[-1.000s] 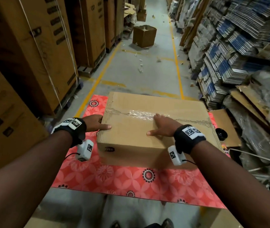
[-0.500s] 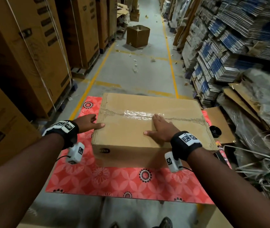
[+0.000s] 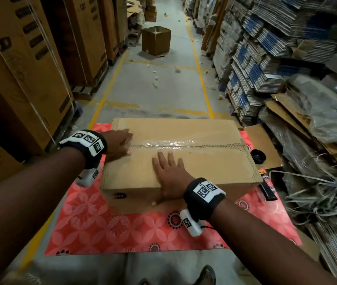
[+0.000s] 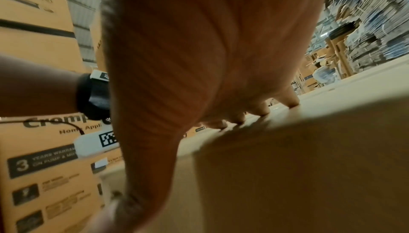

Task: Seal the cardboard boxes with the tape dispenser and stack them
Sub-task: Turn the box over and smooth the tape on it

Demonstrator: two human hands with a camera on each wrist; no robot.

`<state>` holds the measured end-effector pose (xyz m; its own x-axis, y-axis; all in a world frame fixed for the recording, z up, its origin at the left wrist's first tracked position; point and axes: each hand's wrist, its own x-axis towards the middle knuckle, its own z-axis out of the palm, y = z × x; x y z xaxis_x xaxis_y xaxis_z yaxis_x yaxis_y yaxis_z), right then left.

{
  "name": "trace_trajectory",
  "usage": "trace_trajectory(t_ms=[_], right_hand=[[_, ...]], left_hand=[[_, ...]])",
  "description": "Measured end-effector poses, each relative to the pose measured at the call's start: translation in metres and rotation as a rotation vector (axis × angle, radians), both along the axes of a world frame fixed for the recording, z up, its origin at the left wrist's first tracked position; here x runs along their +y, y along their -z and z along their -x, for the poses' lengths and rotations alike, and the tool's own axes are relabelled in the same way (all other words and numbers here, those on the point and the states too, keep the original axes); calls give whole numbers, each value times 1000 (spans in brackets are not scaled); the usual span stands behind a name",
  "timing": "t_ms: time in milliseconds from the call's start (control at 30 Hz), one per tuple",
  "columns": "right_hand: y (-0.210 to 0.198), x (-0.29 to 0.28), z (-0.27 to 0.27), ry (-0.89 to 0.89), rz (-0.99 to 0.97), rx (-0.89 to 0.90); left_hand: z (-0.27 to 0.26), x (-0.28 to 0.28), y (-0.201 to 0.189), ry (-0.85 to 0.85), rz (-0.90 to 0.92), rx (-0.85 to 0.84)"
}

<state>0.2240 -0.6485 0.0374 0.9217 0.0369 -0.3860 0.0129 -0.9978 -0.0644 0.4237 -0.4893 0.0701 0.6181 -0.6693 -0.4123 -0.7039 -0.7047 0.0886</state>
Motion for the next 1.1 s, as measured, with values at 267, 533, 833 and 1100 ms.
trace_trajectory(t_ms=[267, 533, 833, 1100], right_hand=[[4, -26, -4, -97, 73, -70], [-2, -66, -29, -136, 54, -75], [-17, -131, -15, -35, 17, -97], [-26, -99, 37, -109, 10, 112]], left_hand=[[5, 23, 33, -39, 74, 110], [59, 28, 43, -247, 230, 64], [166, -36, 35, -346, 273, 100], [220, -74, 34, -365, 229, -22]])
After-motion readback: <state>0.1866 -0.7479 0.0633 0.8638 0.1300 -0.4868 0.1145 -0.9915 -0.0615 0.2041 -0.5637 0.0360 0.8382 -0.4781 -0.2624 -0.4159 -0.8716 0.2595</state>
